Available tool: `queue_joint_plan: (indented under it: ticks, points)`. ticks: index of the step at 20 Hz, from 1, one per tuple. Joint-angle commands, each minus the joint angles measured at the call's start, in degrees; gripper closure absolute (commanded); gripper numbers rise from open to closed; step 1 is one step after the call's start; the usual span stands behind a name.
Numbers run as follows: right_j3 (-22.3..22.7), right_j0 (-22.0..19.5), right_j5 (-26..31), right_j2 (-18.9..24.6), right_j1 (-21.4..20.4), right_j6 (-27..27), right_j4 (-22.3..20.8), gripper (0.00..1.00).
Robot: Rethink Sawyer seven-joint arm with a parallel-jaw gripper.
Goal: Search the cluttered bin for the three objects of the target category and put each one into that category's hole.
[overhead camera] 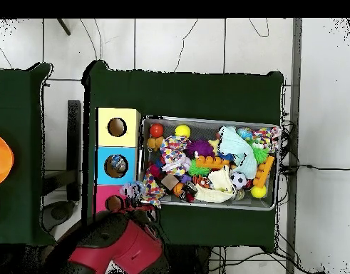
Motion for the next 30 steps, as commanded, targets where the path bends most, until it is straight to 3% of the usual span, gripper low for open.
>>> queue_joint_plan:
  ticks: [1, 19, 30]
  points:
    - [-4.2, 1.0, 5.6, 1.5, 2.9, 20.9, 1.9, 1.00]
    - [-7.0, 6.5, 5.7, -6.6, 8.4, 25.0, 1.2, 1.00]
    - [-8.0, 7.9, 3.2, -11.3, 4.9, 27.0, 3.6, 1.00]
